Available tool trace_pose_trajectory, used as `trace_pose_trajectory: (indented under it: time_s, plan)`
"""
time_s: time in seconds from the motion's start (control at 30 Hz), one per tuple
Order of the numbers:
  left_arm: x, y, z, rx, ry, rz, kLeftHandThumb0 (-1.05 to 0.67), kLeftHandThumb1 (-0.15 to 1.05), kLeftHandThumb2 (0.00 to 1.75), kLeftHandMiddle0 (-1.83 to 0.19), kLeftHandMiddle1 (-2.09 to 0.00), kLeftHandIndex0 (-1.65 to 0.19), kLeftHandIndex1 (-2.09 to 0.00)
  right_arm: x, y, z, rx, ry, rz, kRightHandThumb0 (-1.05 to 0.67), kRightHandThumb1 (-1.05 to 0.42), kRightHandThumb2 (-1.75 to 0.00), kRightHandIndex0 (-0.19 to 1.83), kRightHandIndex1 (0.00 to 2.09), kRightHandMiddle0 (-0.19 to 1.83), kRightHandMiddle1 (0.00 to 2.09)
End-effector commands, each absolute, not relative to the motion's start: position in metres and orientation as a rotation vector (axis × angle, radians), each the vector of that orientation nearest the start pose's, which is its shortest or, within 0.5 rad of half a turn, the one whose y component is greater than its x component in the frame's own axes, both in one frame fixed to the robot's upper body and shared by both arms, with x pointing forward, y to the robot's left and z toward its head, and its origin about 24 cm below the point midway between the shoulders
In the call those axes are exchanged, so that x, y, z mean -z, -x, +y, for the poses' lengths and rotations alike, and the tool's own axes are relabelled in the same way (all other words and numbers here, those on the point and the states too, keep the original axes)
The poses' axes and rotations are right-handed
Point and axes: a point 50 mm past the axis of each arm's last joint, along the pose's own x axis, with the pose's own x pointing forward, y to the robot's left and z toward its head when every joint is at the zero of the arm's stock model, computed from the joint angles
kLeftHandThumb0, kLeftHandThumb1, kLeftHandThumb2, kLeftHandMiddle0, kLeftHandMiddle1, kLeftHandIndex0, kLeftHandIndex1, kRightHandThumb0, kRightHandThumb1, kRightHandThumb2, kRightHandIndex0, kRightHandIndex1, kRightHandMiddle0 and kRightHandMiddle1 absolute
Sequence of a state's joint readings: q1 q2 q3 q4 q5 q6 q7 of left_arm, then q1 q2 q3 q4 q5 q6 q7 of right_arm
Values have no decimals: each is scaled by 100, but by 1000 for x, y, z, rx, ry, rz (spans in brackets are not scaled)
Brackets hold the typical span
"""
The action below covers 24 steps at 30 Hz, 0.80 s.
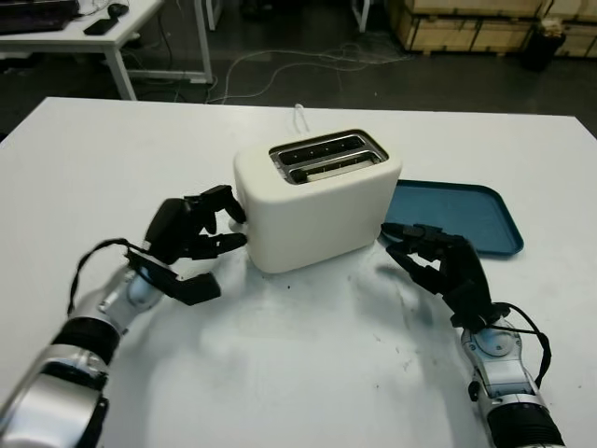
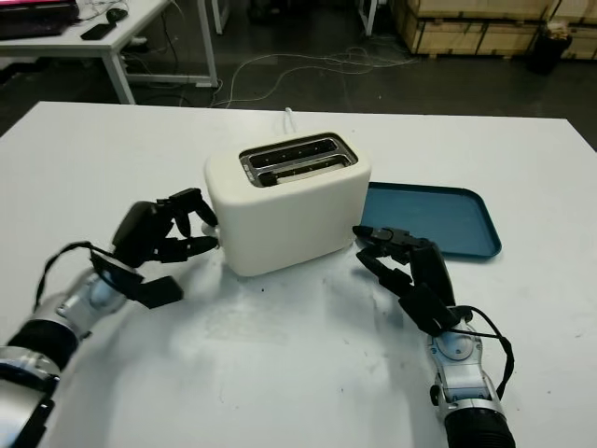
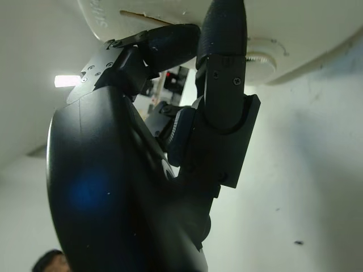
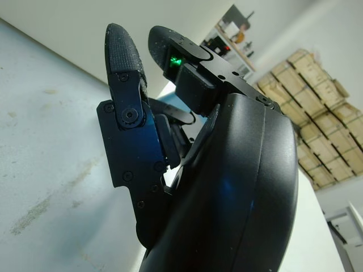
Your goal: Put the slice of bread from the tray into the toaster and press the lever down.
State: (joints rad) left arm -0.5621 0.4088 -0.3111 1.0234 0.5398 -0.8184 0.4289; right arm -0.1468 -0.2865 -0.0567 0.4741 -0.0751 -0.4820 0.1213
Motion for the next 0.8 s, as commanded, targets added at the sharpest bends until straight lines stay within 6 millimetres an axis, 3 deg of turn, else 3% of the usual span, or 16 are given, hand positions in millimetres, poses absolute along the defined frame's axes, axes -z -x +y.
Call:
trace_pose_trajectory:
  time_s: [0.0, 0.1, 0.77]
  plan:
    - [20, -281, 119, 636, -918, -279, -83, 92, 11, -97, -139, -93, -67, -34, -274, -215, -116, 371, -139, -62, -92, -14, 70, 84, 98, 2]
    - [17, -286, 127, 617, -936, -269, -84, 92, 13, -96, -152, -90, -73, -33, -273, -215, -113, 371, -141, -62, -92, -14, 70, 85, 97, 2]
    - [-10, -302, 152, 635, -1064, -354, -85, 92, 19, -90, -160, -77, -94, -32, -272, -210, -109, 356, -144, -64, -92, -15, 69, 87, 97, 1]
